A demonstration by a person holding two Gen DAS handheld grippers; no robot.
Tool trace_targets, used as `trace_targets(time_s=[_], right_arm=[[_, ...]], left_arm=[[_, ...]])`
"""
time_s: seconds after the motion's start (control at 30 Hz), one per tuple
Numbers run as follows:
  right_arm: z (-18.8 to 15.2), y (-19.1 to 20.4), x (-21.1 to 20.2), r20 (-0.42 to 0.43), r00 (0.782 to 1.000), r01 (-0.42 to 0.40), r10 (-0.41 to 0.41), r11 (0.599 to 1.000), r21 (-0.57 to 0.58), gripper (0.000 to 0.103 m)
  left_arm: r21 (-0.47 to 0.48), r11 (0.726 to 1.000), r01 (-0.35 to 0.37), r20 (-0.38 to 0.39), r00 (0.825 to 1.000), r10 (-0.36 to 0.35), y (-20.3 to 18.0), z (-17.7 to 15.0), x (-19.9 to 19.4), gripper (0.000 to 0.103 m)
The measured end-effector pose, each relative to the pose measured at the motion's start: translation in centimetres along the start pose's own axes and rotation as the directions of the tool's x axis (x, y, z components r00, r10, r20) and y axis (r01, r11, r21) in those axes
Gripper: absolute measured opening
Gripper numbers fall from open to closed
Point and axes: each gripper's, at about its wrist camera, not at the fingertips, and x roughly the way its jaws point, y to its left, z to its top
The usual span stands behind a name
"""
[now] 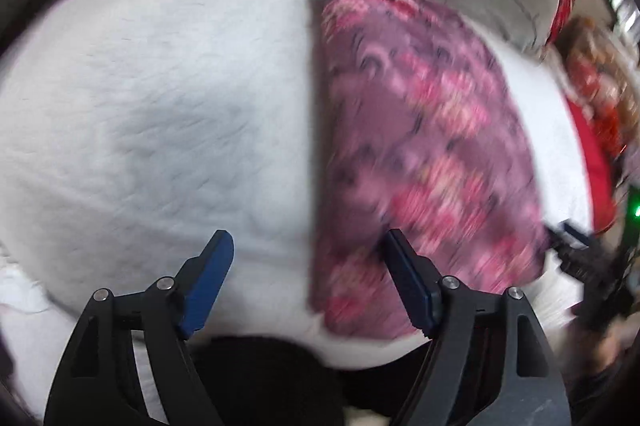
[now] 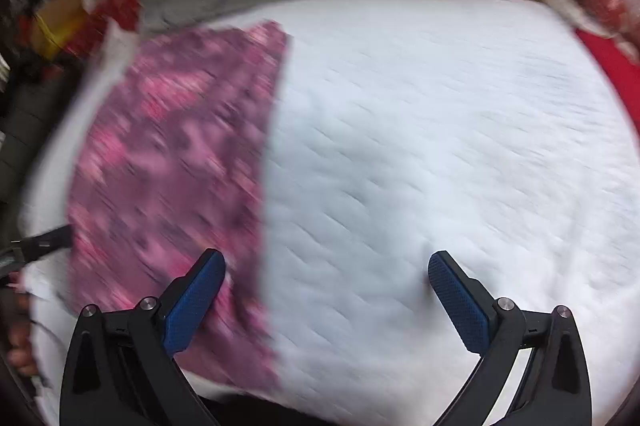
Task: Fold small clothes
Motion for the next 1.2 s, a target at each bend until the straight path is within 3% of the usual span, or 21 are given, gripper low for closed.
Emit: trace_targets(time_s=[0.03,0.1,0.3,0.4,0.9,1.2], right_arm=[[-0.6,-0.3,-0.4,-0.018,0.999,0.039,-0.039,0.999,-0.020,0.102],[-1.8,-0.3,-1.4,-0.011,0.999,0.042,-0.043,0.998,-0.037,0.102],[-5.2,1.5,-6.4,0.117,0.992,0.067,-0.053,0.991,-0.119,0.102],[-6.2,2.8,-8.0,0.179,0.981,0.099,-0.069,0.982,-0.162,0.102],[-8.5,4.6,-11.7,0.319,0.946,0.133,-0.059,0.967,-0.218,0.102],[-9.3,3.8,-11.9,0.312,0.949,0.117,-0.055,0.976,-0.185,0.102]], left_arm=[[0.010,1.000,-0.023,0.018,1.000,0.023,0.0,-0.7,-0.4,0.077],[0.029,0.997,-0.067,0.049,0.997,0.066,-0.3,-1.9,-1.3,0.077],[0.101,0.972,-0.212,0.124,0.972,0.199,-1.6,-4.6,-2.6,0.077],[0.123,0.963,-0.241,0.134,0.965,0.225,-1.8,-5.5,-3.0,0.077],[0.137,0.969,-0.208,0.209,0.962,0.177,-4.3,-8.0,-6.0,0.077],[0.192,0.969,-0.157,0.244,0.964,0.108,-5.9,-8.7,-7.1,0.077]])
